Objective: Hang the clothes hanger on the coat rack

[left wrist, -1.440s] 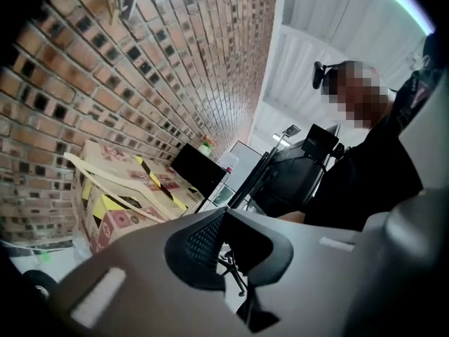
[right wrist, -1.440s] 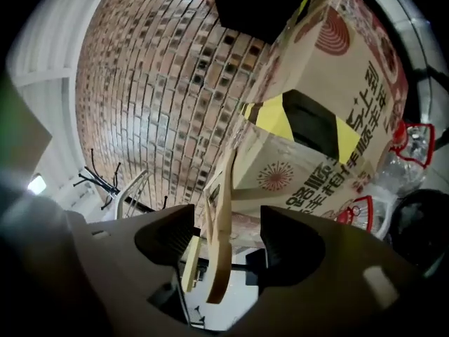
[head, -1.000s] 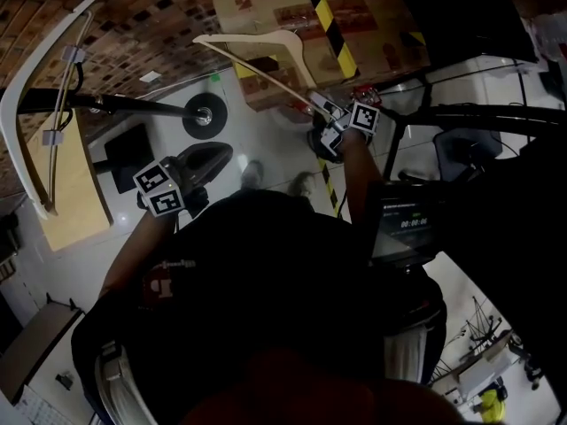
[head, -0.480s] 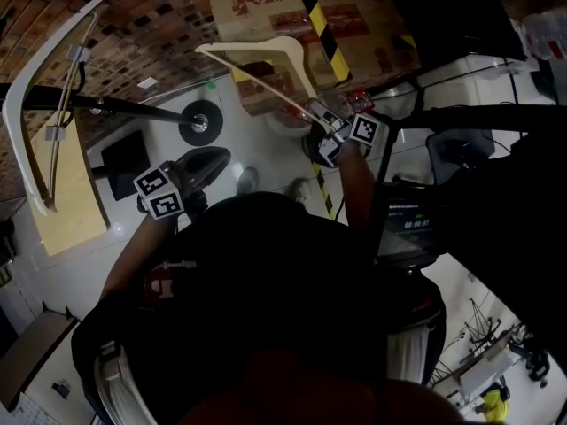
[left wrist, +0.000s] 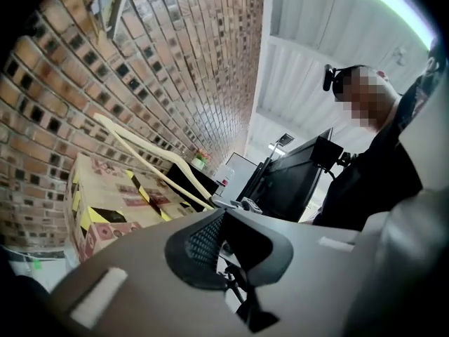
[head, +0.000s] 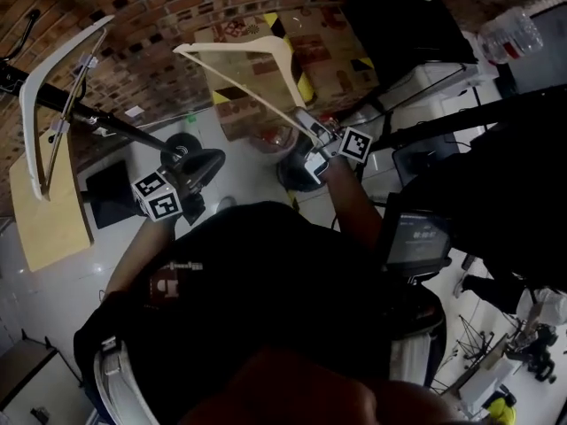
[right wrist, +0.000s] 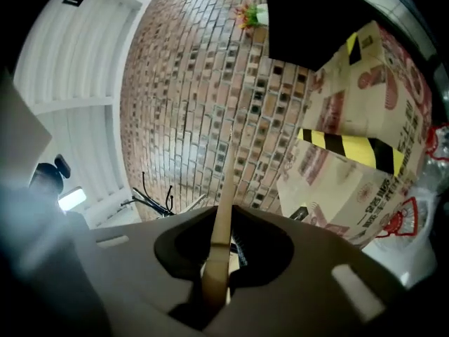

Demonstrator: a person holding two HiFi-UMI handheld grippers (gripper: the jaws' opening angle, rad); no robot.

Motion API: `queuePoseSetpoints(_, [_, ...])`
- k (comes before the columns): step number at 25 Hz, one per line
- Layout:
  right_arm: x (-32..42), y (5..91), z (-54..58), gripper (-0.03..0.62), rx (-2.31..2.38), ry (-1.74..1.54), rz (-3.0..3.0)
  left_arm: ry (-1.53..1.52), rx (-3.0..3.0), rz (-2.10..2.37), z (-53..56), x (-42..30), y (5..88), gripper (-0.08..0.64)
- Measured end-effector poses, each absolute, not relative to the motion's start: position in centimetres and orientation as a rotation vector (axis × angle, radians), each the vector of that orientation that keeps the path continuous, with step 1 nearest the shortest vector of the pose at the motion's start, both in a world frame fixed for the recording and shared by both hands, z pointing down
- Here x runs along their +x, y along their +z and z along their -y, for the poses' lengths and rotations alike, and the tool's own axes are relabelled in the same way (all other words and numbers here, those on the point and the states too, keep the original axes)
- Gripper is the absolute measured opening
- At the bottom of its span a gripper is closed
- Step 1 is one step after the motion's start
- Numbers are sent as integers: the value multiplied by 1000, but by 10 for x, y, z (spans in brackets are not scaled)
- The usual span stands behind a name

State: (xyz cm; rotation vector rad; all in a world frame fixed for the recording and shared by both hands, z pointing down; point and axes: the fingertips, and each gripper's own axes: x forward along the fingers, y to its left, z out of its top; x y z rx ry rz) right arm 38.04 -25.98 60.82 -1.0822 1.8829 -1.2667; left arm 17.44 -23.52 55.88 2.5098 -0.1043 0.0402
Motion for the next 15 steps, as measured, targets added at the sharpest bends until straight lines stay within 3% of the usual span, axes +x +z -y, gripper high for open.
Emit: queuePoseSetpoints(15, [349,432,250,64,-922,-938,-2163,-224,2632,427,224,130,453,-3])
